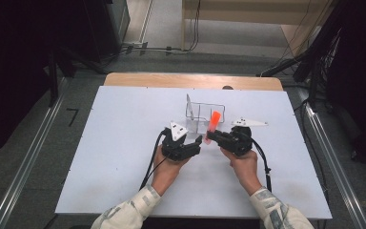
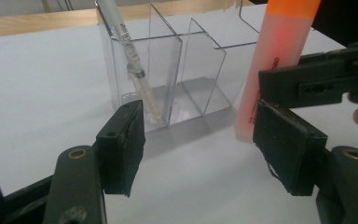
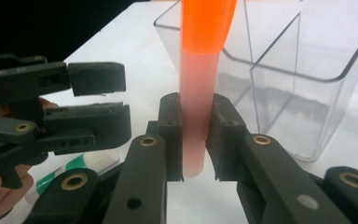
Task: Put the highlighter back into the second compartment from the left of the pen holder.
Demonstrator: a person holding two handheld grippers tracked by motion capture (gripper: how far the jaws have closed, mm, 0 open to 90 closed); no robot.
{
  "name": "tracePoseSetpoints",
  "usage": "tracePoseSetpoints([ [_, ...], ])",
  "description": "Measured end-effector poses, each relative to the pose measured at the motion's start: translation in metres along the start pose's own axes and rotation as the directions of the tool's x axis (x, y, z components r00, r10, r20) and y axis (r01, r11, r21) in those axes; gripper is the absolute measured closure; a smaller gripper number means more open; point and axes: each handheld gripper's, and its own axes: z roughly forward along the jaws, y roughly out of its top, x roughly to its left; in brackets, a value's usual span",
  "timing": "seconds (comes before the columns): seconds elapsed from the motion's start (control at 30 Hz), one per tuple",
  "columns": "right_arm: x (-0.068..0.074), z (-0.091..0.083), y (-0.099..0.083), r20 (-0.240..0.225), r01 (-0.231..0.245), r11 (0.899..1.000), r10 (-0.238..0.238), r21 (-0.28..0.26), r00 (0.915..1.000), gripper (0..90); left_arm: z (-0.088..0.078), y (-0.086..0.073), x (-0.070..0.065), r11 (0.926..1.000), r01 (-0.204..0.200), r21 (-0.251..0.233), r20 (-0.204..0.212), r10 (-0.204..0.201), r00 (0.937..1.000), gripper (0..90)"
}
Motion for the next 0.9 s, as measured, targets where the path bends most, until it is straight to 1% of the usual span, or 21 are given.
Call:
tracePoseSetpoints([
  [0.1, -0.001, -0.002, 0.002, 0.002, -0.001, 1.000, 0.001, -0.012, 1.0000, 74.9, 0.000, -0.001, 0.002, 1.0000, -0.001, 0.008, -0.004, 0.001, 1.0000, 31.5],
  [0.33, -0.002, -0.005, 0.009, 0.005, 0.003, 1.000, -0.002, -0.031, 1.0000, 74.9, -0.002, -0.005, 0.008, 0.9998, -0.003, 0.018, -0.015, 0.003, 0.9999, 31.3],
  [0.4, -0.002, -0.006, 0.011, 0.006, 0.005, 0.999, -0.004, -0.039, 1.0000, 74.9, -0.003, -0.005, 0.009, 0.9998, 0.000, 0.021, -0.015, 0.001, 0.9999, 31.3],
  [0.57, -0.002, -0.007, 0.015, 0.010, 0.007, 0.999, -0.006, -0.053, 0.9999, 74.9, -0.007, -0.007, 0.012, 0.9995, -0.010, 0.030, -0.013, 0.010, 0.9999, 31.3],
  [0.63, -0.003, -0.007, 0.016, 0.013, 0.013, 0.998, -0.012, -0.060, 0.9998, 74.9, -0.008, -0.007, 0.013, 0.9996, -0.008, 0.026, -0.013, 0.008, 0.9999, 31.3],
  [0.77, -0.003, -0.007, 0.020, 0.013, 0.008, 0.998, -0.007, -0.068, 0.9999, 74.9, -0.010, -0.008, 0.015, 0.9992, -0.018, 0.034, -0.023, 0.019, 0.9996, 31.3],
  [0.87, -0.003, -0.007, 0.024, 0.017, 0.019, 0.996, -0.017, -0.082, 0.9997, 74.9, -0.011, -0.010, 0.017, 0.9991, -0.016, 0.040, -0.030, 0.018, 0.9994, 31.3],
  [0.9, -0.002, -0.006, 0.025, 0.018, 0.013, 0.996, -0.012, -0.084, 0.9998, 74.9, -0.011, -0.010, 0.018, 0.9990, -0.016, 0.041, -0.030, 0.017, 0.9994, 31.3],
])
